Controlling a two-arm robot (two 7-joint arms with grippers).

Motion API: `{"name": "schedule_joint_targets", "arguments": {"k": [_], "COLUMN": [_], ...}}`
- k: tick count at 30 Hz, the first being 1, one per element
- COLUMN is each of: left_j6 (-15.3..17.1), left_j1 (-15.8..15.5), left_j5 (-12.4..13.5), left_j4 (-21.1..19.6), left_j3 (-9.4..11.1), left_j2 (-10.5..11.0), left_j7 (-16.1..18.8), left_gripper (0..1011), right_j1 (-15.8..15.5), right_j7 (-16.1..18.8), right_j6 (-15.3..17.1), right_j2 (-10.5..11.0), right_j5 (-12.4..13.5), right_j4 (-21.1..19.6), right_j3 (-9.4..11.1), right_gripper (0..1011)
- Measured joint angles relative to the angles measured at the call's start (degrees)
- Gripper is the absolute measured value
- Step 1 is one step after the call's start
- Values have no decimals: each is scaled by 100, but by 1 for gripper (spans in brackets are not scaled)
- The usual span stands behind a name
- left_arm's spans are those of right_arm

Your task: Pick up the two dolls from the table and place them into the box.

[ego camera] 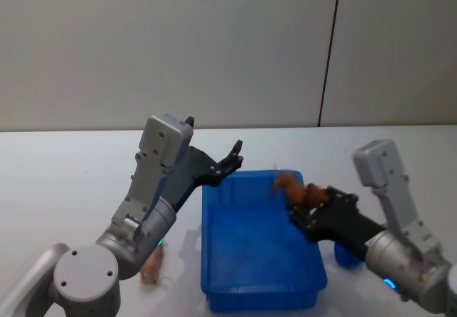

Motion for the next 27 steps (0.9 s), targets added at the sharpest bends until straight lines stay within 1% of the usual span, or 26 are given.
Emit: {"name": "schedule_joint_targets", "arguments": {"k": [1,2,3,5,6,8,9,11,12,15,20,27], "left_j6": [0,0,0,0,0,0,0,0,0,0,0,0], "left_j1": [0,0,0,0,0,0,0,0,0,0,0,0], "left_j5": [0,0,0,0,0,0,0,0,0,0,0,0], "left_j4": [0,0,0,0,0,0,0,0,0,0,0,0], "left_j3": [0,0,0,0,0,0,0,0,0,0,0,0], "left_j2": [0,0,0,0,0,0,0,0,0,0,0,0], "left_j7": [0,0,0,0,0,0,0,0,0,0,0,0], "left_gripper": [1003,1003,1003,1003,1003,1003,1003,1003,1003,1003,1003,1003], "right_j1": [16,49,71,122,122,188,188,229,250,286,319,329], "right_j7": [7,19,24,32,32,37,37,40,41,45,49,51], "right_j6": [54,183,235,394,394,583,583,689,743,848,907,826], "right_j2": [-25,-73,-106,-178,-178,-276,-276,-333,-364,-415,-447,-397], "right_j5": [-4,-18,-23,-43,-43,-72,-72,-90,-98,-114,-125,-123], "right_j4": [20,64,95,174,174,283,283,350,387,447,474,383], "right_j3": [-16,-48,-68,-114,-114,-176,-176,-213,-233,-266,-282,-229], "right_gripper": [486,506,563,601,619,719,731,832,832,919,1001,1001]}}
